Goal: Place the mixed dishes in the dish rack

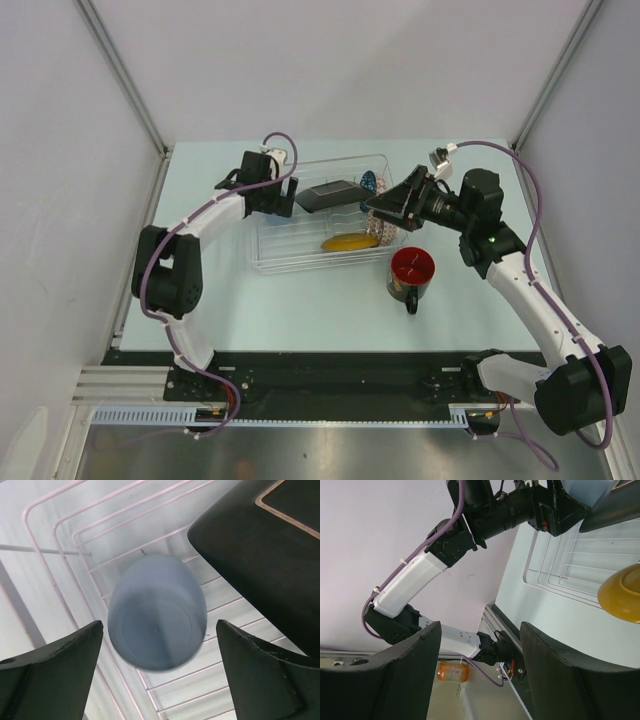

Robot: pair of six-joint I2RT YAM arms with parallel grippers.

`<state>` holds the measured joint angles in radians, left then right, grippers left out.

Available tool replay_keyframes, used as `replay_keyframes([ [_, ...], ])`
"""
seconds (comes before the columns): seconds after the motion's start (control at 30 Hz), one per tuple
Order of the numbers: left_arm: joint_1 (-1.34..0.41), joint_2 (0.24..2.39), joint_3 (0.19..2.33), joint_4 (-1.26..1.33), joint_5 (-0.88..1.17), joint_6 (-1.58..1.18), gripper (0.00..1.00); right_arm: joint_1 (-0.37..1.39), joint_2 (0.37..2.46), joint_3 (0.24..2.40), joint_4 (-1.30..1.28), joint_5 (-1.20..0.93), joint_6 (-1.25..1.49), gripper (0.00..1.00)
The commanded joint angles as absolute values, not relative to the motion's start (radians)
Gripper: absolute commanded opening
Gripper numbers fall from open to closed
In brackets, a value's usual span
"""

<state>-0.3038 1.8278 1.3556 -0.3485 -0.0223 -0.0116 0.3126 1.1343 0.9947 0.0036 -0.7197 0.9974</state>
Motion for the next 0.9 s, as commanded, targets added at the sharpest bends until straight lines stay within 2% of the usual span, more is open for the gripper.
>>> replay_keyframes([
  [0.0, -0.307, 1.753, 1.362, -0.348, -0.032, -0.014, 1.00, 0.322, 1.109, 0.999, 0.005, -0.727, 0.976, 0.70],
  [0.27, -0.307, 1.714, 1.361, -0.359, -0.041, -0.008, 1.00, 0.324, 1.094, 0.997, -0.041, -0.719, 0.940, 0.71],
  [0.47, -0.307, 1.608, 1.376, -0.408, -0.020, -0.002, 1.00, 0.288, 1.066, 1.017, -0.265, -0.663, 0.758, 0.72],
  [0.57, -0.307, 1.537, 1.393, -0.449, 0.024, -0.003, 1.00, 0.331, 1.060, 1.108, -0.496, -0.534, 0.582, 0.72],
  [0.63, -0.307, 1.500, 1.407, -0.495, 0.058, 0.023, 1.00, 0.391, 1.065, 1.166, -0.684, -0.359, 0.529, 0.70],
  [0.7, -0.304, 1.438, 1.422, -0.541, 0.084, 0.037, 1.00, 0.489, 1.094, 1.230, -0.852, -0.208, 0.502, 0.69],
  [0.73, -0.296, 1.418, 1.430, -0.563, 0.097, 0.040, 1.00, 0.535, 1.106, 1.247, -0.901, -0.139, 0.502, 0.69],
  [0.77, -0.288, 1.402, 1.442, -0.584, 0.132, 0.044, 1.00, 0.657, 1.121, 1.259, -0.943, -0.001, 0.502, 0.69],
  [0.87, -0.259, 1.361, 1.447, -0.652, 0.164, 0.064, 1.00, 0.805, 1.184, 1.269, -1.073, 0.244, 0.540, 0.67],
])
